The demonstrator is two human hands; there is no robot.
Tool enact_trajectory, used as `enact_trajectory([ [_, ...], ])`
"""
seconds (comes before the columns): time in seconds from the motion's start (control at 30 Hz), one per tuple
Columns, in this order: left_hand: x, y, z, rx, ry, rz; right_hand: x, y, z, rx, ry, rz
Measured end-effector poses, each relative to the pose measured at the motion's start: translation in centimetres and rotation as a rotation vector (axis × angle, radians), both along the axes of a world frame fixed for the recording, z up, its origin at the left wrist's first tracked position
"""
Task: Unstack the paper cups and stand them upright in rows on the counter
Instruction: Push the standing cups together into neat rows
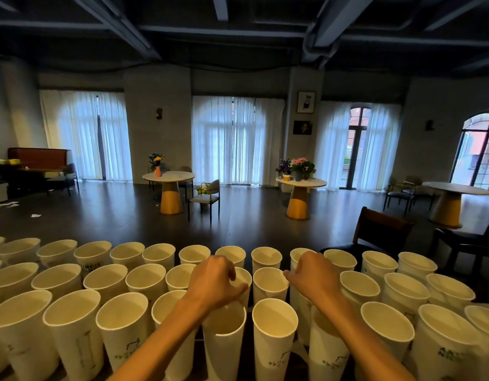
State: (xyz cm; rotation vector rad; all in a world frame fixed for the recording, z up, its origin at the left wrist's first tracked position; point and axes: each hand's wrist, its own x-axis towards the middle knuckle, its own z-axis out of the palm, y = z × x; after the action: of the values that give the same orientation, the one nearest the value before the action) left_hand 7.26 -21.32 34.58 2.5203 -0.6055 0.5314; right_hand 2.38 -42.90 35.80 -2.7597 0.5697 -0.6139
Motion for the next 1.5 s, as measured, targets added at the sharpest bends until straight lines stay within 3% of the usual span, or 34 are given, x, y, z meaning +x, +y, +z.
enact_trajectory([
  [0.3,-1.4,6.0,2.2,-0.193,-0.055,-0.021,-3.2,4.4,1.3,0.078,-0.191,0.076],
  [0.57,-3.4,10.2,3.2,-0.337,-0.115,-0.166,-4.9,10.2,0.3,0.357,-0.426,0.302],
  [0.83,-8.4,15.4,1.4,-0.669,-0.142,-0.051,-8.3,16.0,-1.9,0.527,-0.542,0.486],
  [1.03,-10.6,18.2,-1.6,-0.685,-0.031,0.181,-8.5,19.7,-5.0,0.56,-0.342,0.661],
  [1.17,-11.7,19.4,-3.3,-0.678,-0.033,0.203,-9.0,21.4,-6.0,0.601,-0.251,0.702],
  [1.3,-12.9,20.4,-6.9,-0.685,0.045,0.252,-9.8,23.2,-10.5,0.666,-0.009,0.545],
  [1.5,-12.1,20.3,-13.3,-0.594,0.35,0.329,-9.1,24.5,-16.1,0.723,0.201,0.224],
])
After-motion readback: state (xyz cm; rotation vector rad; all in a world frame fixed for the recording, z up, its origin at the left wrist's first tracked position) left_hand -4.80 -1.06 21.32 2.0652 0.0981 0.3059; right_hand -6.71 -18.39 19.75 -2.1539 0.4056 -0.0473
